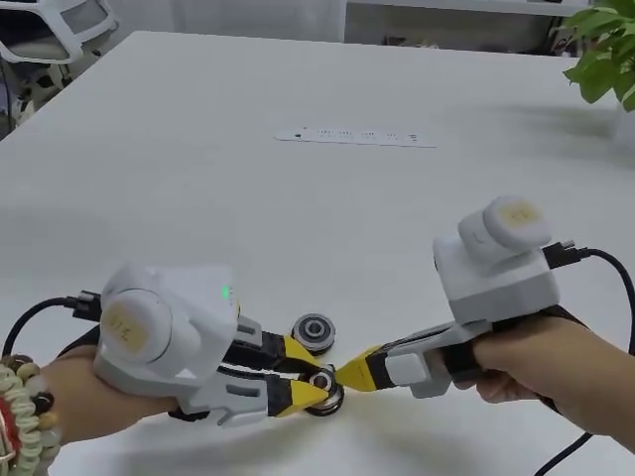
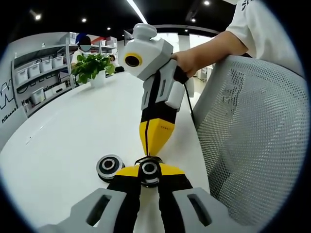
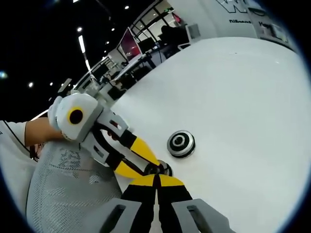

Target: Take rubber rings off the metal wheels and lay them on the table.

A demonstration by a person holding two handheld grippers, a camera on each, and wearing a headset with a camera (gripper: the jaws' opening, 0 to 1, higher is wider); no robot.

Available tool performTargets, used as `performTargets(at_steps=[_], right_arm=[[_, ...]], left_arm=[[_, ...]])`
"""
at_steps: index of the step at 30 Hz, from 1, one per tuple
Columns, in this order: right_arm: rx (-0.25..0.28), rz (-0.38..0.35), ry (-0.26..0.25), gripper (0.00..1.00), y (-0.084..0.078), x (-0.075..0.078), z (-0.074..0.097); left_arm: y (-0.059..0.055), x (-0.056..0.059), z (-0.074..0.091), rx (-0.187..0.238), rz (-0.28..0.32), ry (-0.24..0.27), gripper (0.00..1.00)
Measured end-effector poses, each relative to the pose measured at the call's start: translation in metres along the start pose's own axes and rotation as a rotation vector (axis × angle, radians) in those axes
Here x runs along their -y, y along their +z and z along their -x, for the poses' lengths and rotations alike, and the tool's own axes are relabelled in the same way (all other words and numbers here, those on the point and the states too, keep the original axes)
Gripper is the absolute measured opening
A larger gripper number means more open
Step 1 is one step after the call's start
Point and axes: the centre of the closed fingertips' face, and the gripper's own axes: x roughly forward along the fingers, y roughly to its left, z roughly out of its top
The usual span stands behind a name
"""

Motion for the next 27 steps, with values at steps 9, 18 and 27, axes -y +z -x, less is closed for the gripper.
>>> performTargets(at_steps=[9, 18, 27], right_arm=[[0.012, 0.034, 0.004, 0.00, 0.004, -0.003, -0.003], [0.005, 0.026, -0.025, 0.00, 0.002, 0.003, -0.001], [0.001, 0.044, -0.039, 0.00, 0.001, 0.007, -0.001]], left_arm=[[0.000, -0.001, 0.000, -0.002, 0.007, 0.011, 0.07], [0.000, -0.002, 0.000, 0.001, 0.030, 0.021, 0.07], [0.001, -0.001, -0.001, -0.046, -0.008, 0.013, 0.07]])
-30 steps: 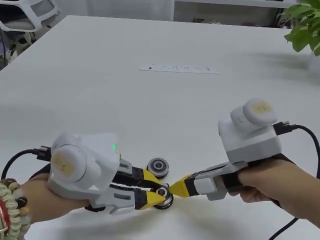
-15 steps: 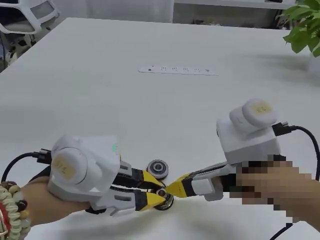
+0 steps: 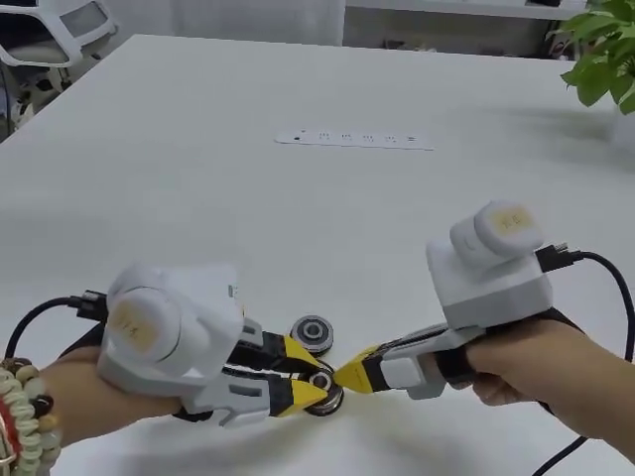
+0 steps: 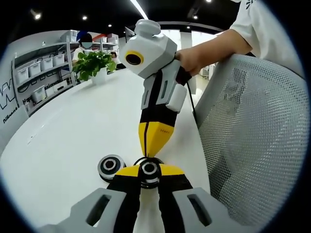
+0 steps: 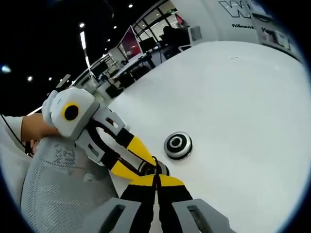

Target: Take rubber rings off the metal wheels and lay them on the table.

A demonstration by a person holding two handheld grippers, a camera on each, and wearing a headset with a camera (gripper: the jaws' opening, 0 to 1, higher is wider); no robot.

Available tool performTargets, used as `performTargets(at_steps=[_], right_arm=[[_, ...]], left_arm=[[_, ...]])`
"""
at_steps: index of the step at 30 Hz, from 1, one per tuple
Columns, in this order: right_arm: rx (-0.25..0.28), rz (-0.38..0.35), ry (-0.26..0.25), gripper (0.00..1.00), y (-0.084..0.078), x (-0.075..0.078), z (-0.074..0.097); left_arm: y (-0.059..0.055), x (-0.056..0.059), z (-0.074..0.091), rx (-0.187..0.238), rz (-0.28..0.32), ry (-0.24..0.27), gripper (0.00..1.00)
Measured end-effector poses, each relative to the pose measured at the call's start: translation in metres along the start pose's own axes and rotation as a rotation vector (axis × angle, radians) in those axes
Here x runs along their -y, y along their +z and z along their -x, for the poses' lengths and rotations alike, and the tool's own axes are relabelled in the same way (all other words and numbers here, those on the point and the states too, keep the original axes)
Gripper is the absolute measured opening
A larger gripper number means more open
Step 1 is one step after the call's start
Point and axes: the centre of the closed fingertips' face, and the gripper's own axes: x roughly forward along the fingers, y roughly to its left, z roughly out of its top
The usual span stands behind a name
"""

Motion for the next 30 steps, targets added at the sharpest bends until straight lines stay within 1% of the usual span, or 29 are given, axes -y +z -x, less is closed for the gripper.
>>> performTargets(at_steps=[3, 4, 7, 10, 16, 18, 19, 21, 24, 26, 28, 30], right_arm=[[0.007, -0.003, 0.001, 0.00, 0.002, 0.000, 0.001], [0.008, -0.004, 0.002, 0.00, 0.002, 0.001, 0.001], [0.016, -0.006, 0.000, 0.00, 0.003, 0.001, 0.003], [0.028, -0.014, 0.000, 0.00, 0.006, 0.001, 0.005], [0.048, -0.025, -0.001, 0.00, 0.009, 0.001, 0.008], [0.055, -0.028, -0.002, 0.00, 0.011, 0.001, 0.010], [0.060, -0.029, -0.003, 0.00, 0.012, 0.001, 0.011], [0.067, -0.030, -0.007, 0.00, 0.013, 0.001, 0.012], [0.083, -0.038, -0.010, 0.00, 0.015, 0.003, 0.016], [0.094, -0.042, -0.014, 0.00, 0.017, 0.004, 0.018], [0.099, -0.034, -0.027, 0.00, 0.018, 0.006, 0.020], [0.102, -0.017, -0.044, 0.00, 0.019, 0.008, 0.023]], left_arm=[[0.000, 0.000, 0.001, -0.019, -0.012, -0.007, 0.08], [0.000, 0.001, 0.002, -0.019, -0.010, -0.016, 0.08], [0.003, 0.002, 0.005, -0.015, -0.016, -0.022, 0.10], [0.007, 0.002, 0.009, -0.004, -0.013, -0.023, 0.15], [0.017, 0.000, 0.019, 0.037, 0.016, -0.025, 0.22], [0.020, 0.000, 0.022, 0.044, 0.029, -0.029, 0.27], [0.022, 0.000, 0.024, 0.051, 0.032, -0.028, 0.32], [0.026, 0.000, 0.027, 0.064, 0.029, -0.021, 0.38], [0.031, -0.001, 0.032, 0.076, 0.031, -0.019, 0.40], [0.035, -0.001, 0.035, 0.088, 0.039, -0.019, 0.45], [0.038, -0.001, 0.037, 0.093, 0.043, -0.017, 0.52], [0.039, 0.001, 0.039, 0.084, 0.046, -0.022, 0.60]])
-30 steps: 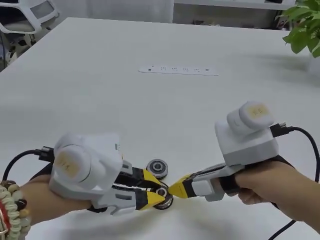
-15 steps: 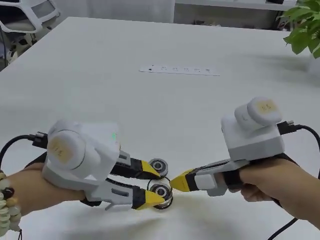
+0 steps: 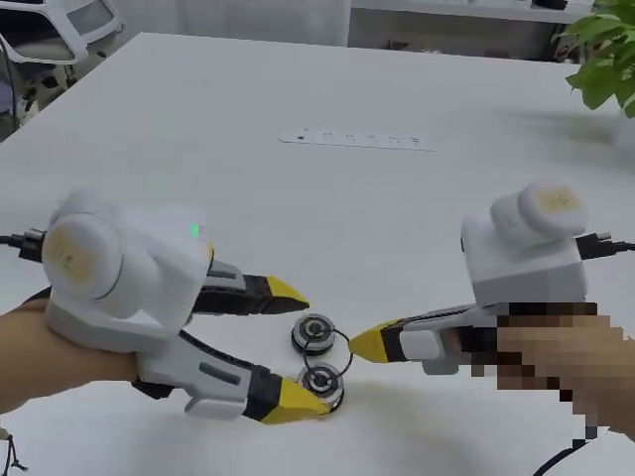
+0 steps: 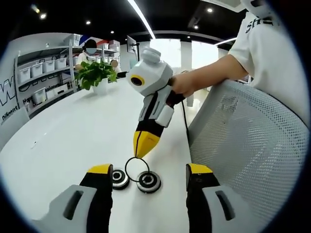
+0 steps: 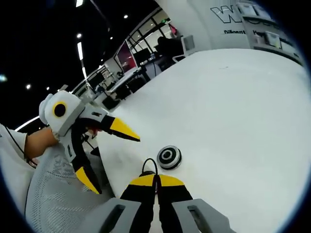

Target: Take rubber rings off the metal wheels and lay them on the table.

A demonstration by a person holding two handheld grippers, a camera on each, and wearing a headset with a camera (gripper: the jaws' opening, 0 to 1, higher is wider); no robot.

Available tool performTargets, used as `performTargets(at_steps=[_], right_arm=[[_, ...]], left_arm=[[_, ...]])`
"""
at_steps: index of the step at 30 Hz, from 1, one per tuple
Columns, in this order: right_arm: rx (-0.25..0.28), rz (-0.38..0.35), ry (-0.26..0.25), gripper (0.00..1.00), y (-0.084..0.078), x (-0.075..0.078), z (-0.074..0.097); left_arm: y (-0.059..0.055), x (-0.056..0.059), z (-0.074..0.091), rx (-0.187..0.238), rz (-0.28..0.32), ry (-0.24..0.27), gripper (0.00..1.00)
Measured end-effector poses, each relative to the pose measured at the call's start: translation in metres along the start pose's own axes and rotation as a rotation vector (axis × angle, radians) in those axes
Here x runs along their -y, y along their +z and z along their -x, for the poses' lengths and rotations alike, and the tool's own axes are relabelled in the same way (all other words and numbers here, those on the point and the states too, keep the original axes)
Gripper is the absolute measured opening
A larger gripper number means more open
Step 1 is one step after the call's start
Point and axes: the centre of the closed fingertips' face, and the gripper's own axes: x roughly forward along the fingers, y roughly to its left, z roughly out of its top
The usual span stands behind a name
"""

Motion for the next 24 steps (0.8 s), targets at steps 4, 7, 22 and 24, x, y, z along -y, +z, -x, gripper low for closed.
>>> performTargets(at_steps=[4, 7, 22, 24], right_arm=[[0.016, -0.001, -0.008, 0.00, 0.003, 0.000, 0.004], [0.032, -0.005, -0.014, 0.00, 0.006, 0.002, 0.006], [0.099, -0.010, 0.026, 0.00, 0.023, -0.012, 0.010], [0.107, -0.011, 0.030, 0.00, 0.025, -0.014, 0.011]], left_arm=[[0.007, 0.000, 0.006, 0.002, -0.014, 0.000, 0.66], [0.016, 0.000, 0.012, 0.018, -0.009, -0.003, 0.68], [0.032, -0.005, 0.070, 0.048, -0.031, 0.141, 0.81], [0.030, -0.004, 0.078, 0.047, -0.024, 0.161, 0.82]])
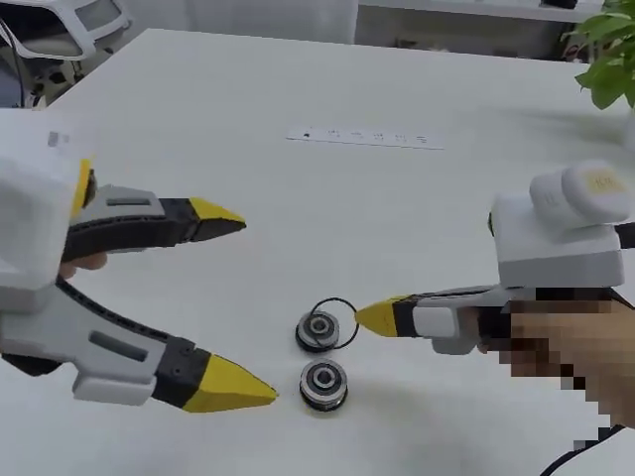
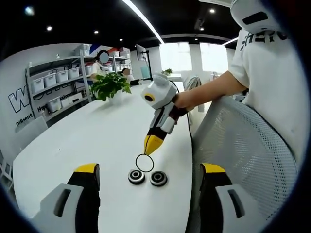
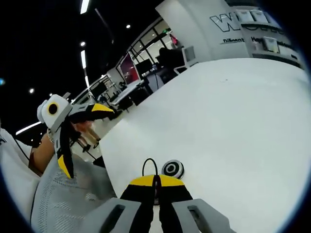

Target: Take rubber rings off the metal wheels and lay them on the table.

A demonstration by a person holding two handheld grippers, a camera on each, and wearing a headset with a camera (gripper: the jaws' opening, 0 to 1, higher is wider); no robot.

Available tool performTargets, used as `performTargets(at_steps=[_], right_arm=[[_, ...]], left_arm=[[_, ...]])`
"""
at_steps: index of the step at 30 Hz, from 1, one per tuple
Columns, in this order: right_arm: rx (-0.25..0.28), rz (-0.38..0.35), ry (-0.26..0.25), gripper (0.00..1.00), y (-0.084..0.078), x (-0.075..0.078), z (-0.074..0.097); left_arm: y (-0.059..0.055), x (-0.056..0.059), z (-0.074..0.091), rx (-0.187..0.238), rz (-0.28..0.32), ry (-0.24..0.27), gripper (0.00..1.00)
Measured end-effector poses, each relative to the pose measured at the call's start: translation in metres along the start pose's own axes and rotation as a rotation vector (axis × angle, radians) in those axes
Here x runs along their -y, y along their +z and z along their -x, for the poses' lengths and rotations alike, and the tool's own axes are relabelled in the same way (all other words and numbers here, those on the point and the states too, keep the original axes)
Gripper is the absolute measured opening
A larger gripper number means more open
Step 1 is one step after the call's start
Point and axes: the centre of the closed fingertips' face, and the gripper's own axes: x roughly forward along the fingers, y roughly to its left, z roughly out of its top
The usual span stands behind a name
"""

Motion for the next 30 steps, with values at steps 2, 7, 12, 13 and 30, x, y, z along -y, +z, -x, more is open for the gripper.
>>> performTargets(at_steps=[2, 7, 12, 13, 30], right_arm=[[0.006, -0.002, 0.004, 0.00, 0.001, -0.001, 0.000], [0.014, -0.003, 0.015, 0.00, 0.003, -0.004, 0.000], [0.015, 0.006, 0.023, 0.00, 0.005, -0.008, -0.001], [0.015, 0.009, 0.026, 0.00, 0.005, -0.009, -0.002], [0.017, 0.048, 0.056, 0.00, 0.008, -0.022, -0.006]], left_arm=[[-0.003, 0.000, 0.006, -0.007, 0.007, 0.017, 0.83], [-0.015, 0.001, 0.020, -0.018, 0.041, 0.065, 0.85], [-0.030, 0.006, 0.030, -0.034, 0.076, 0.089, 0.87], [-0.033, 0.006, 0.032, -0.042, 0.081, 0.102, 0.87], [-0.053, 0.018, 0.047, -0.036, 0.184, 0.189, 0.90]])
